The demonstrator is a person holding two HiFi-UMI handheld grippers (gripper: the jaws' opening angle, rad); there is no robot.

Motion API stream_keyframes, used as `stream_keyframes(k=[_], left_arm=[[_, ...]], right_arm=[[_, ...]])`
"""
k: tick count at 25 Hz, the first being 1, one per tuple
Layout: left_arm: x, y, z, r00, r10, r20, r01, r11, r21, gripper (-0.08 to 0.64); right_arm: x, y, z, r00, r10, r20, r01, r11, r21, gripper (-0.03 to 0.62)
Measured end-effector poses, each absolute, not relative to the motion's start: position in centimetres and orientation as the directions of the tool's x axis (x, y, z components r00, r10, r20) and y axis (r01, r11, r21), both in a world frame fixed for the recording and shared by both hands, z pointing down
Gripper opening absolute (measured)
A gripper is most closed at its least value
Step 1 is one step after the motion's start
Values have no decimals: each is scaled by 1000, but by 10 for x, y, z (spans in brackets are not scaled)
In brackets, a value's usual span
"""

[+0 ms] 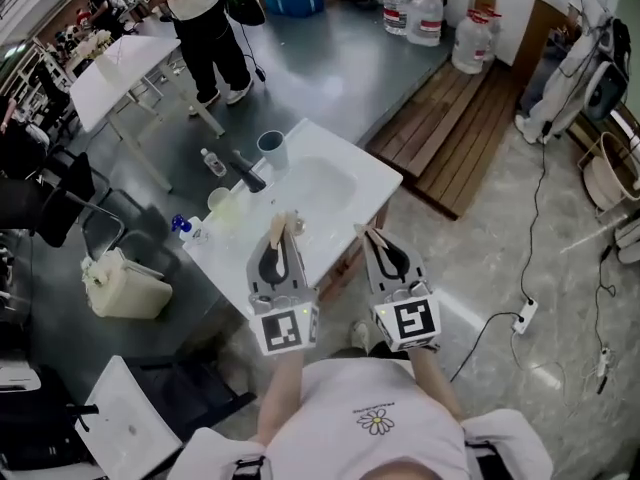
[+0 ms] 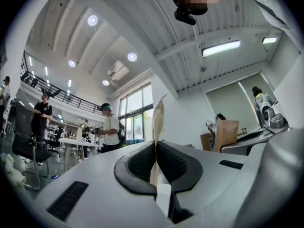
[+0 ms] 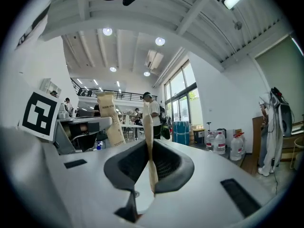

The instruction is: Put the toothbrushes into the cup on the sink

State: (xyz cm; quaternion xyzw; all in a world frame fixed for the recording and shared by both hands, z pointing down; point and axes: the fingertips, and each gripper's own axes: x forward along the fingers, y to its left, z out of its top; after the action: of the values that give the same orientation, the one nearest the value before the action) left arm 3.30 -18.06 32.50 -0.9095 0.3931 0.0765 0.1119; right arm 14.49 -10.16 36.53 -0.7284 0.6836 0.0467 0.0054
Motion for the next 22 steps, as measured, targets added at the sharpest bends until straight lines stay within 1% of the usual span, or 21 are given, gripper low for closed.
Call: stream_keyframes(k=[6,12,18,22], left_arm=[[46,-204,341,611,-772,-178,-792,-596,-132,20],[53,-226,329,505,-840,-198,-863,-496,-97,21],[58,-242,312,446,-862,-240,-895,-435,-98,21],[60,-247,313,422,-873,-244,-907,-408,-108,21]], right_arm=[[166,-133,368,-23,-996,-83,-999,20,36,29],[173,-175,358,-167,-981,-101,-986,165,23,29],[178,-203,352,-247,-964,-99,-969,245,31,29],[182,-212,352,-268,-959,-94,-963,267,27,29]])
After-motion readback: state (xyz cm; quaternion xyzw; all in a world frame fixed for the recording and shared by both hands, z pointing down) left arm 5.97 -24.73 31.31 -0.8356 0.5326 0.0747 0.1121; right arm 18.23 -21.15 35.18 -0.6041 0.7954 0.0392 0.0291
